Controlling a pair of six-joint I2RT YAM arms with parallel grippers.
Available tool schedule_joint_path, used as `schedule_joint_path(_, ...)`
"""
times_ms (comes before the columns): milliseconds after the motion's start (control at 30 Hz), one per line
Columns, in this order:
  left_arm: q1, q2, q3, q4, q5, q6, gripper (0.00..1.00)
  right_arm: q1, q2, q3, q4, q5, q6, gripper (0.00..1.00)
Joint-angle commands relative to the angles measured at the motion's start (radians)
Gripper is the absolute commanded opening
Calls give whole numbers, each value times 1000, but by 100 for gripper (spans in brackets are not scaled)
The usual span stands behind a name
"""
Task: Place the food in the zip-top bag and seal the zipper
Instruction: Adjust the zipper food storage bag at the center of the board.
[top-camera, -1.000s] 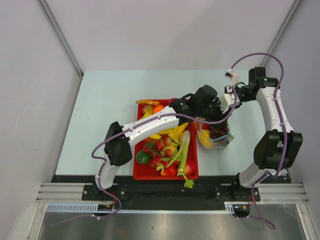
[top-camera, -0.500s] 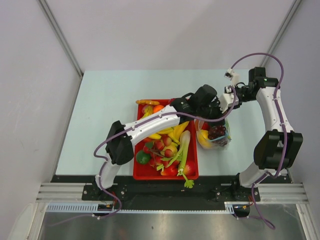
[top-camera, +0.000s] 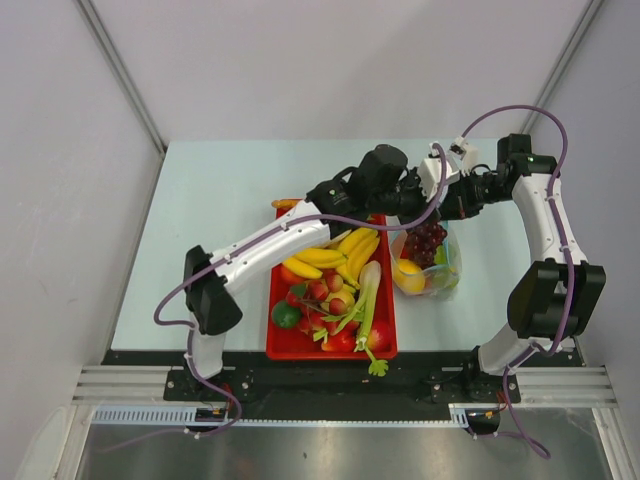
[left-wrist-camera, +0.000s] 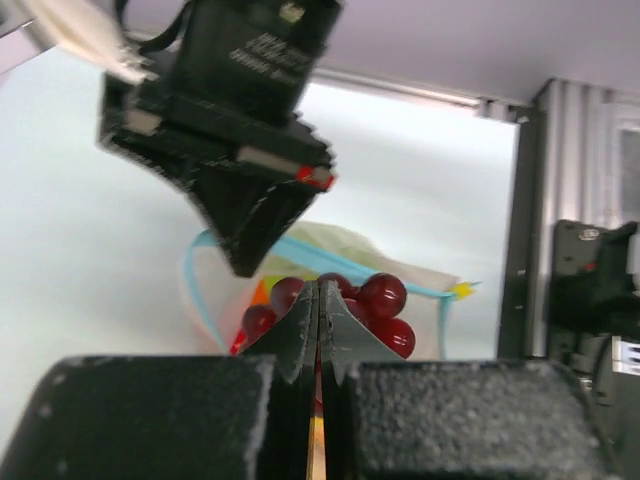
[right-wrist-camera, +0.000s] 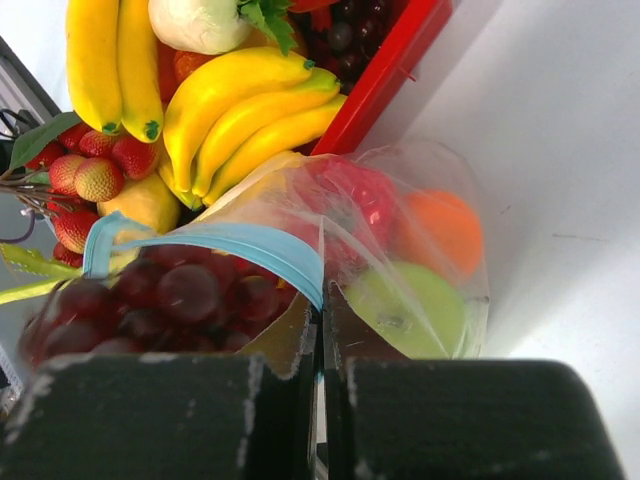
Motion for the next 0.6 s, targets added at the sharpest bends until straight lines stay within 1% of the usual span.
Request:
schedule_joint_path(0, 23, 5, 33, 23, -122, 62, 0, -7, -8, 0, 13, -29, -14, 0)
schedule_joint_path(100, 21, 48, 23, -2, -162, 89, 0, -7, -6, 4, 11, -36, -13, 0)
schedule_joint_path(200, 18, 112, 63, -65, -205, 104, 0, -11, -8, 4, 11, -45, -14, 0)
schedule_joint_path(233, 18, 128, 101, -83, -221, 101, 0, -11, -8, 3, 10, -48, -14, 0)
schedule_joint_path(267, 20, 151, 115, -96, -224, 101, 4, -11, -8, 3, 11, -48, -14, 0)
schedule_joint_path(300, 20, 154, 134, -117, -215, 98, 23, -13, -8, 3, 10, -49, -14, 0)
schedule_joint_path(333, 23, 151, 134, -120, -204, 92, 37, -14, -3, 3, 11, -51, -14, 0)
schedule_joint_path(367, 31, 126, 129, -114, -174, 86, 58, -15, -2, 4, 11, -52, -16, 0)
schedule_joint_path(433, 57, 74, 76, -84, -102, 60, 73, -19, -2, 6, 10, -52, -19, 0)
schedule_joint_path(467, 69, 48, 56, -59, -45, 59, 83, -21, 1, 6, 10, -54, -20, 0)
schedule_joint_path(500, 81, -11, 21, -54, -3, 96, 84, -22, 0, 7, 11, -56, -24, 0)
schedule_joint_path(567, 115, -74, -27, -48, 160, 159, 87, -28, 3, 7, 11, -59, -27, 0)
